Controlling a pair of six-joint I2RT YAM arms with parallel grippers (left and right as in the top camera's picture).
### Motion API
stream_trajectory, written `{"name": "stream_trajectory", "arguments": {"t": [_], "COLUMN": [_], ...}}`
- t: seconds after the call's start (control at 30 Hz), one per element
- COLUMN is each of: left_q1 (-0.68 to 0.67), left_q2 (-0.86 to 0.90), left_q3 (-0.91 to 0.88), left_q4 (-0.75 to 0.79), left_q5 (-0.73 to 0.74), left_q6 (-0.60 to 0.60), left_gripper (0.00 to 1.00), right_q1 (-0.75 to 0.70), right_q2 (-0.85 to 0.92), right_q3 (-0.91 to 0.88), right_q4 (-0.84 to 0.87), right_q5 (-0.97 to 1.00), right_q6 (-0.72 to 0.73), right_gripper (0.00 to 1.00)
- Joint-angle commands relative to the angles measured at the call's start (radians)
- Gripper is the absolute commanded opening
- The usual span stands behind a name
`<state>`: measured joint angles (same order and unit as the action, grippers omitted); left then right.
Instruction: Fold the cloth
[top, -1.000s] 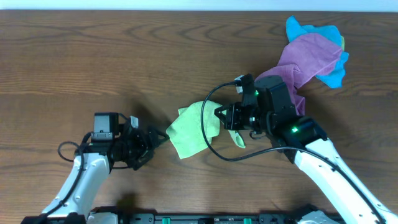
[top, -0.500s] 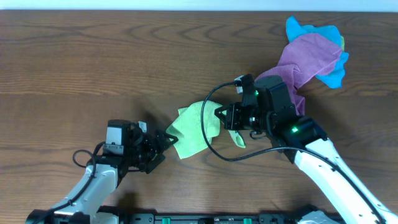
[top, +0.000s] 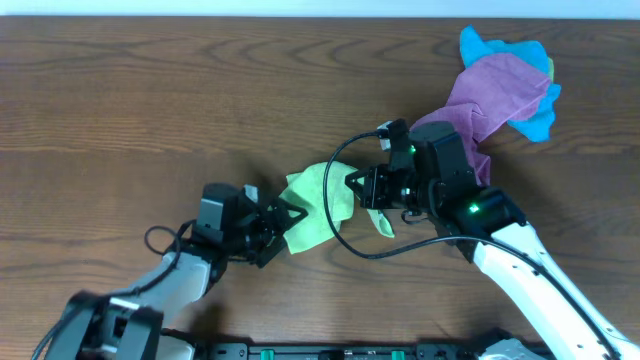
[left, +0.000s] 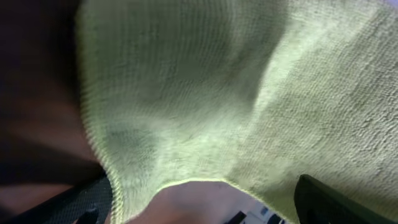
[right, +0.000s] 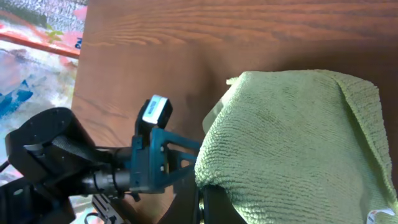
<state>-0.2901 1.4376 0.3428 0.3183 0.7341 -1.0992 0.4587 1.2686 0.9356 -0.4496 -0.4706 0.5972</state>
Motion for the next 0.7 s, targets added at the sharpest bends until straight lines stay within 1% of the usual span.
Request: {"name": "stream_trajectory", "arguments": {"t": [0.0, 0.07, 0.13, 0.2, 0.23, 0.27, 0.33, 0.37, 0.4, 0.6, 0.67], "left_q1": [-0.021, -0.032, -0.044, -0.051, -0.051, -0.051, -0.051, -0.051, -0.051, -0.051, -0.05], "left_q2": [0.099, 0.134, 0.153, 0.157, 0.158, 0.158, 0.158, 0.158, 0.158, 0.158, 0.158], "left_q3": [-0.027, -0.027, -0.027, -0.027, -0.027, -0.027, -0.027, -0.027, -0.027, -0.026, -0.026], "left_q4": [0.028, 0.083, 0.121, 0.128, 0.127, 0.127, 0.127, 0.127, 0.127, 0.132, 0.164], "left_q5": [-0.072, -0.071, -0.064, -0.066, -0.069, -0.072, -0.073, -0.073, -0.073, -0.079, -0.066], "left_q6": [-0.04, -0.06, -0.061, -0.061, -0.061, -0.061, -0.061, -0.06, -0.06, -0.045, -0.045], "left_gripper": [0.96, 1.0, 0.85, 0.75, 0.68, 0.5, 0.32, 0.16, 0.06, 0.06, 0.06], "right_q1": [0.007, 0.007, 0.007, 0.007, 0.007, 0.007, 0.007, 0.007, 0.007, 0.007, 0.007], "right_q2": [-0.006, -0.006, -0.006, -0.006, -0.006, -0.006, -0.006, -0.006, -0.006, -0.006, -0.006], "right_q3": [-0.001, -0.001, -0.001, -0.001, -0.001, -0.001, -0.001, -0.001, -0.001, -0.001, -0.001], "right_q4": [0.0, 0.0, 0.0, 0.0, 0.0, 0.0, 0.0, 0.0, 0.0, -0.001, -0.013], "right_q5": [0.003, 0.003, 0.003, 0.003, 0.004, 0.004, 0.004, 0.003, 0.004, 0.017, 0.055], "right_q6": [0.016, 0.016, 0.016, 0.016, 0.016, 0.016, 0.016, 0.016, 0.016, 0.016, 0.016], "right_gripper": [0.02, 0.03, 0.03, 0.03, 0.04, 0.04, 0.05, 0.05, 0.06, 0.07, 0.07]}}
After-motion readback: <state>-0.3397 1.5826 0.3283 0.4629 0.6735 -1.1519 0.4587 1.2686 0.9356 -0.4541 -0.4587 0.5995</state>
